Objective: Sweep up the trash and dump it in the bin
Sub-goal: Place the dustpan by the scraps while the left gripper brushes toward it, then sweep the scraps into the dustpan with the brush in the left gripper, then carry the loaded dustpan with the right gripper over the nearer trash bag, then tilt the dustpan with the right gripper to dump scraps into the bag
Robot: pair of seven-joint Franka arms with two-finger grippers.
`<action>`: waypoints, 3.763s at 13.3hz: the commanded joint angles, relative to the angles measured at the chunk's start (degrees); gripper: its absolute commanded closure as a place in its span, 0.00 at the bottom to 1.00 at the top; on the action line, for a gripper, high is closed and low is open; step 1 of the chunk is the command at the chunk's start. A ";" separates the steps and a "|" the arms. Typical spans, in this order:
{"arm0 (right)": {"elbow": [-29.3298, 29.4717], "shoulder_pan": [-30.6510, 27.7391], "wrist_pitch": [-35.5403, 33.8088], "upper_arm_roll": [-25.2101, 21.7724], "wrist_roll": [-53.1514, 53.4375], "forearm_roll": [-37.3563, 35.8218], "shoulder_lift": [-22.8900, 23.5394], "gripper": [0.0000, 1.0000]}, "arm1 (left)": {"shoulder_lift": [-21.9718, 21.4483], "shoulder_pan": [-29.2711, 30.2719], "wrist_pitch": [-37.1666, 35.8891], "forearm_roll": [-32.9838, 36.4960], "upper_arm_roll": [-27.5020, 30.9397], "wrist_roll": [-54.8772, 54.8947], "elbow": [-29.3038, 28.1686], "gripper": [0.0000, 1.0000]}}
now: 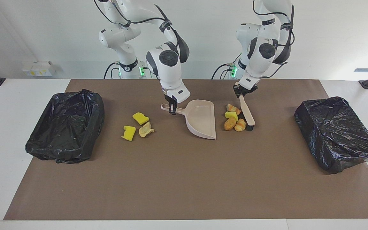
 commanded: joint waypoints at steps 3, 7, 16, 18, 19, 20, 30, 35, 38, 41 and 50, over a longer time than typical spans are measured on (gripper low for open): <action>-0.63 0.11 0.48 0.01 1.75 -0.23 -0.43 1.00 | 4.60 -6.87 1.43 -7.63 0.67 -0.75 3.29 1.00; -0.54 0.11 0.30 0.01 1.75 -0.23 -0.43 1.00 | 12.84 -14.08 5.03 -11.87 0.40 -5.74 10.21 1.00; -0.54 0.11 0.22 0.01 1.83 -0.14 -0.43 1.00 | 18.32 -18.05 2.59 -15.30 0.49 -10.94 21.39 1.00; -0.54 0.02 0.13 0.01 1.83 -0.14 -0.43 1.00 | 17.44 -16.22 -3.36 -14.86 0.93 -11.29 24.72 1.00; -0.46 -0.41 0.13 0.01 1.66 -0.14 -0.52 1.00 | 17.35 -14.29 -7.66 -14.33 0.93 -11.29 26.83 1.00; -0.20 -1.03 -0.22 -0.08 0.96 -0.14 -1.13 1.00 | 17.09 -13.14 -11.35 -13.55 1.02 -11.38 28.24 1.00; 7.01 -15.60 -17.42 -0.35 -8.09 1.61 -8.95 1.00 | 10.59 -9.08 -18.52 -4.13 0.23 -16.21 25.10 1.00; 12.89 -35.10 -28.95 -0.78 -19.76 0.66 -11.51 1.00 | 7.86 -20.50 -8.78 -4.22 -0.03 -20.95 15.35 1.00; 12.99 -46.26 -29.75 -1.13 -27.84 -0.14 -11.59 1.00 | 9.26 -26.12 -3.15 -7.19 -0.12 -24.55 13.06 1.00; 14.22 -55.24 -28.97 -1.31 -35.85 -7.67 -11.68 1.00 | 10.06 -30.43 -0.93 -8.09 -0.12 -24.74 11.65 1.00; 11.15 -62.82 -12.54 -1.40 -47.30 -25.88 -11.24 1.00 | 10.76 -29.83 -2.34 -8.18 0.14 -20.70 11.38 0.00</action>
